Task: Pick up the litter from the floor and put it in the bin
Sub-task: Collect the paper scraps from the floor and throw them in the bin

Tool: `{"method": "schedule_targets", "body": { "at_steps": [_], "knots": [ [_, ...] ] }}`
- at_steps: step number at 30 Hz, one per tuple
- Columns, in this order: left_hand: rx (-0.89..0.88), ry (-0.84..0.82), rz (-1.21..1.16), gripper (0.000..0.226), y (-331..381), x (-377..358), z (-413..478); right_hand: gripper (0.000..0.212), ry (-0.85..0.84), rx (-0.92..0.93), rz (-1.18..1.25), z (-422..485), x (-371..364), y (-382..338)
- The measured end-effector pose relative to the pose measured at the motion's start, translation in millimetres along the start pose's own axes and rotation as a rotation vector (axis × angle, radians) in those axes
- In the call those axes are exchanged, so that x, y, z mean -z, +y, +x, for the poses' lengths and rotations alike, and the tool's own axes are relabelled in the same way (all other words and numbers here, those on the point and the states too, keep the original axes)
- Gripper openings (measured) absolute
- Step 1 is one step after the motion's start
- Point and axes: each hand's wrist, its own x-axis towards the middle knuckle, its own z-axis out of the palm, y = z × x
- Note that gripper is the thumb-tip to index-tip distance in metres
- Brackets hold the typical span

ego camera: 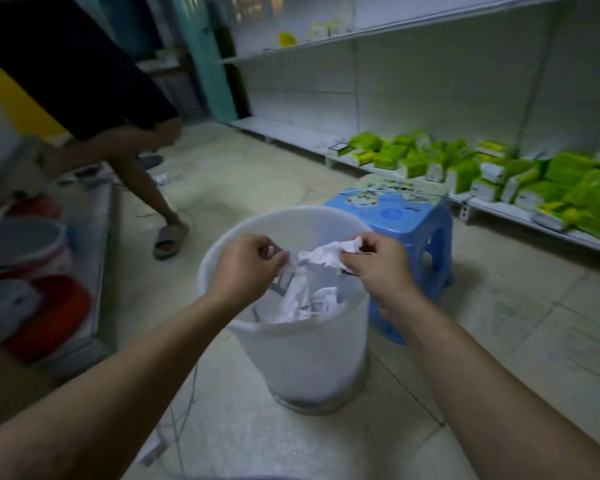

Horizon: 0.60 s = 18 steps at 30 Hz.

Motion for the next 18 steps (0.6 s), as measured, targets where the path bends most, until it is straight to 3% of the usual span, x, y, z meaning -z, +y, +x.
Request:
{"method": "schedule_targets", "body": {
  "at_steps": [2, 4, 7, 10, 14, 18],
  "knots": [
    [-0.021, 0.031, 0.038, 0.011, -22.5, 9.0, 4.0, 0.008, -0.027, 0.035, -0.179, 4.1, -26.0, 2.2],
    [-0.004, -0.001, 0.08, 0.016, -43.7, 7.8, 8.2, 0.022, -0.137, 0.045, -0.426, 8.6, -42.1, 5.1],
    [0.053, -0.231, 0.209, 0.048, -65.7, -9.4, 8.5, 0.059, -0.351, 0.065, -0.929, 7.6, -47.3, 13.1],
    [-0.109, -0.309, 0.177, 0.064, -58.7, -28.7, 10.3, 0.064, -0.307, 0.134, -1.025, 1.0, -38.4, 18.1],
    [-0.389, -0.345, 0.01, 0.059, -16.3, -55.0, 4.5, 0.067, -0.22, 0.164, -1.158, -12.2, -4.4, 10.3],
    [-0.57, -0.423, -0.104, 0.058, 23.7, -84.7, -24.1, 0.078, -0.054, 0.08, -1.289, -46.1, 62.0, 4.8]
  ]
}}
